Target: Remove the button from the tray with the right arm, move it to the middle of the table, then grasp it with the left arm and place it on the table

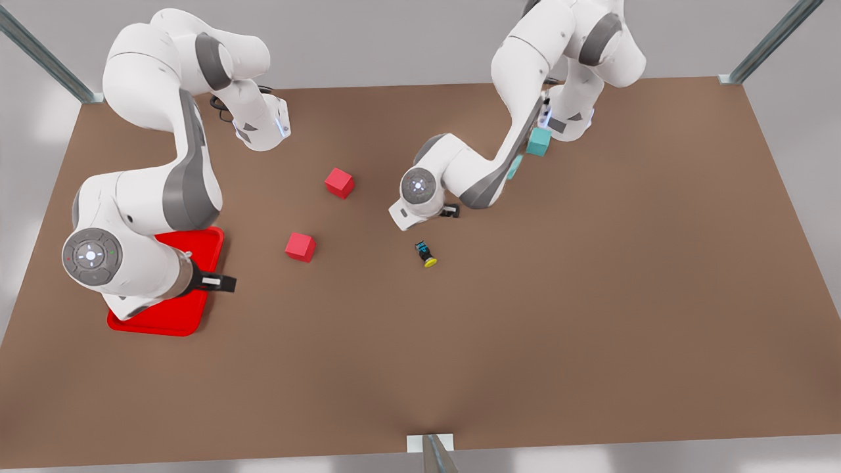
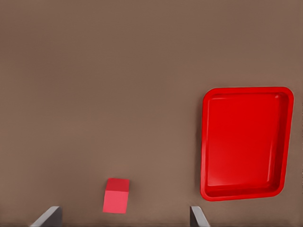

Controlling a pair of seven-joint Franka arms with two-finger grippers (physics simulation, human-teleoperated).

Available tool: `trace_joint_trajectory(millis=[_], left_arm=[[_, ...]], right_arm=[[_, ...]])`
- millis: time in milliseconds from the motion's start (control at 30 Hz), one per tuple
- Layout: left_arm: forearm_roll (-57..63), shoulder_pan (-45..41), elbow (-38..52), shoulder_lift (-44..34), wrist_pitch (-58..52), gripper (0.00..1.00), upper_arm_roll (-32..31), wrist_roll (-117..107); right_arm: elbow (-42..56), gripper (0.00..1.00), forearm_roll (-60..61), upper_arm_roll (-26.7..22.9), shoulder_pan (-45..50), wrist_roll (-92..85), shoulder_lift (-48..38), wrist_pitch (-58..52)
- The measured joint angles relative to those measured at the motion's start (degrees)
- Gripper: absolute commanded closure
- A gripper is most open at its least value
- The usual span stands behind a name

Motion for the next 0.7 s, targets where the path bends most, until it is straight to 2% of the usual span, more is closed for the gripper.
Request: trace_joint_trajectory(millis=[133,267,600,633,700], left_arm=[[0.4,-0.7,-0.3,4.4,8.6,0.00,0.2,-15.1],[6.8,-0.9,-1.0,5.3,14.9,0.00,0.0,-27.7],[14.0,-1.7,-2.9,7.4,23.3,0.00,-0.3,-47.4],[14.2,-2.2,-3.3,7.5,24.1,0.00,-0.3,-48.8],[14.3,-2.5,-4.2,7.8,25.6,0.00,-0.4,-51.0]], right_arm=[[0.0,0.00,-0.4,-0.1,-0.1,-1.0,0.1,-0.9],[0.0,0.00,-0.6,0.0,0.3,-1.8,0.1,-1.3],[-0.1,0.00,-1.9,-0.1,0.1,-3.3,0.0,-1.1],[-2.6,0.00,-1.6,0.1,-1.5,-3.6,-1.1,-0.8],[-27.3,0.00,-0.4,0.1,-3.8,-3.9,-14.9,5.7]])
